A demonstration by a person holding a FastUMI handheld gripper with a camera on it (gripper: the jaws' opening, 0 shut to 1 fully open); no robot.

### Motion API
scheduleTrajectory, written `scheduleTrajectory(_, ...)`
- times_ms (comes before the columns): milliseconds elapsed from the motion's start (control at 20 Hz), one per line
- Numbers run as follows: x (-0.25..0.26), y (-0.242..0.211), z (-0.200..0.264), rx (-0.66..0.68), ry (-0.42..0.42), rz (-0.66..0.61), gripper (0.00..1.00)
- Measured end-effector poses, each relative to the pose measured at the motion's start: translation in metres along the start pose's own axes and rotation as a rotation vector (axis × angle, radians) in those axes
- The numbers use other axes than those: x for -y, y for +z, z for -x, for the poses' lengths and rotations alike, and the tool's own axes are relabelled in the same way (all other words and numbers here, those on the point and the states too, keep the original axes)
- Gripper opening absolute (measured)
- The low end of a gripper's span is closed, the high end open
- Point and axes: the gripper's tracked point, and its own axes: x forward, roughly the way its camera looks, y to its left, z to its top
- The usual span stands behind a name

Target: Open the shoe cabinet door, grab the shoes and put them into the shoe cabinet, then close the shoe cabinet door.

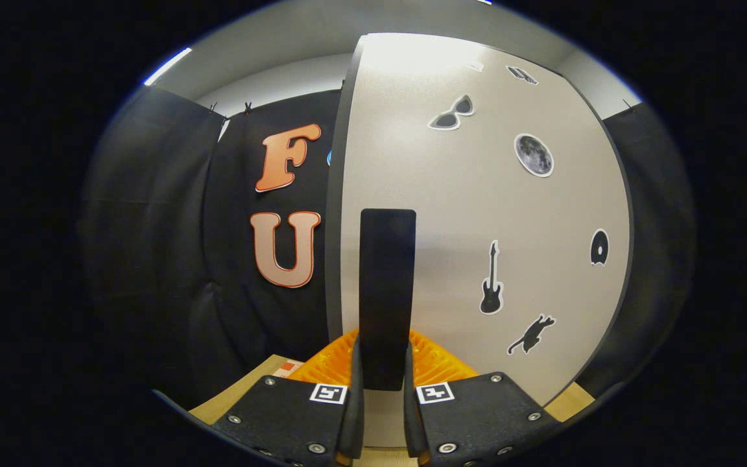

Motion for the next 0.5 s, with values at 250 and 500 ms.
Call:
scheduleTrajectory(250, 0.006, 0.0, 0.025, 0.001, -0.01, 0.024, 0.23)
scheduleTrajectory(500, 0.021, -0.001, 0.063, -0.01, -0.005, 0.01, 0.23)
